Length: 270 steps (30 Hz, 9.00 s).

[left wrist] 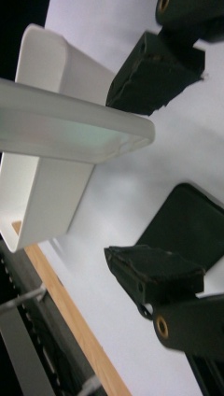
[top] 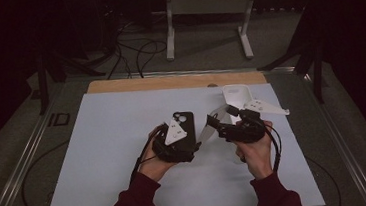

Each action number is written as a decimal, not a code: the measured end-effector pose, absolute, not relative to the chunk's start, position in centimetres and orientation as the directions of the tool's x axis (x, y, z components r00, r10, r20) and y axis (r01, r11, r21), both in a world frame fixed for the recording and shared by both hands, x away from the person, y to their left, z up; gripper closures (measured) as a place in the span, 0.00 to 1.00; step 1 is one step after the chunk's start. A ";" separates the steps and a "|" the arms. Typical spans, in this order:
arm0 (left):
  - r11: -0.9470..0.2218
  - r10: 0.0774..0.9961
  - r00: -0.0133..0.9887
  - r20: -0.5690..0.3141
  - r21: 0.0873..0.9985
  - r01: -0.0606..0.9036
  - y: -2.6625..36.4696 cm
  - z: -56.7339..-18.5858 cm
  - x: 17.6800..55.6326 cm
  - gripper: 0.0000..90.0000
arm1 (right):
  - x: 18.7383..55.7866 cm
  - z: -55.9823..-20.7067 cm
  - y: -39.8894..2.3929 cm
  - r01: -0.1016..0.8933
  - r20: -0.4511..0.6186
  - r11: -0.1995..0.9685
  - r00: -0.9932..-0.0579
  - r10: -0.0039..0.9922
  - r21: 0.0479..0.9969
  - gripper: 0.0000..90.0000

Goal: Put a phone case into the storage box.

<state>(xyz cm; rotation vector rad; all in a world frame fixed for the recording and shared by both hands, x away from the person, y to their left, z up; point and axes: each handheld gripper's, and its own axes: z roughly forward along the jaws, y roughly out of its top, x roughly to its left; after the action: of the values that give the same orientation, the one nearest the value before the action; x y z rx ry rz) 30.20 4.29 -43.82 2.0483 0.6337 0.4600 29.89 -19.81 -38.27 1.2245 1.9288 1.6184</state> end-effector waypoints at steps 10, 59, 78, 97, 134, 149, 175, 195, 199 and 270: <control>-0.447 0.639 0.765 0.079 0.847 0.286 5.1 -43.6 30.5 0.11 | 30.3 -37.8 -20.3 0.382 0.242 -0.015 -0.554 0.797 0.924 0.19; -0.402 0.756 0.649 0.084 0.842 0.359 12.1 -43.0 31.3 0.00 | 33.5 -36.1 -21.6 0.347 0.150 0.027 -0.473 0.868 0.937 0.19; -0.391 0.780 0.620 0.084 0.839 0.378 14.0 -43.2 31.2 0.00 | 34.9 -36.0 -22.0 0.349 0.140 0.025 -0.439 0.887 0.937 0.19; -0.375 0.803 0.590 0.087 0.843 0.386 15.9 -43.0 31.1 0.00 | 36.3 -35.3 -22.4 0.344 0.126 0.024 -0.408 0.904 0.939 0.19; -0.323 0.838 0.542 0.066 0.861 0.393 19.3 -44.5 29.8 0.00 | 39.5 -36.4 -24.0 0.379 0.140 -0.015 -0.304 0.942 0.925 0.19; -0.335 0.847 0.522 0.102 0.864 0.375 20.7 -45.0 28.4 0.00 | 40.6 -36.7 -24.5 0.388 0.126 -0.017 -0.259 0.958 0.922 0.19; -0.273 0.870 0.489 0.055 0.880 0.387 22.9 -46.4 27.2 0.00 | 42.5 -37.8 -26.3 0.406 0.117 -0.039 -0.168 0.979 0.913 0.19; -0.244 0.874 0.485 0.035 0.894 0.375 23.3 -46.2 26.8 0.00 | 43.9 -39.5 -25.8 0.446 0.077 -0.014 -0.123 0.989 0.895 0.19; -0.244 0.874 0.484 0.036 0.894 0.375 23.2 -46.2 26.8 0.00 | 44.1 -39.9 -25.8 0.453 0.072 -0.011 -0.118 0.990 0.891 0.19; -0.211 0.875 0.484 0.004 0.903 0.374 23.2 -46.0 26.6 0.00 | 47.4 -44.4 -24.8 0.534 0.013 0.018 -0.055 0.998 0.845 0.09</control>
<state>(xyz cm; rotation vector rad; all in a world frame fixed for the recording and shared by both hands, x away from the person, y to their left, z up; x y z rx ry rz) 26.63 23.24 -46.03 1.7947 1.0555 0.6714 47.39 -24.81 -44.37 1.5825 1.6593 0.9280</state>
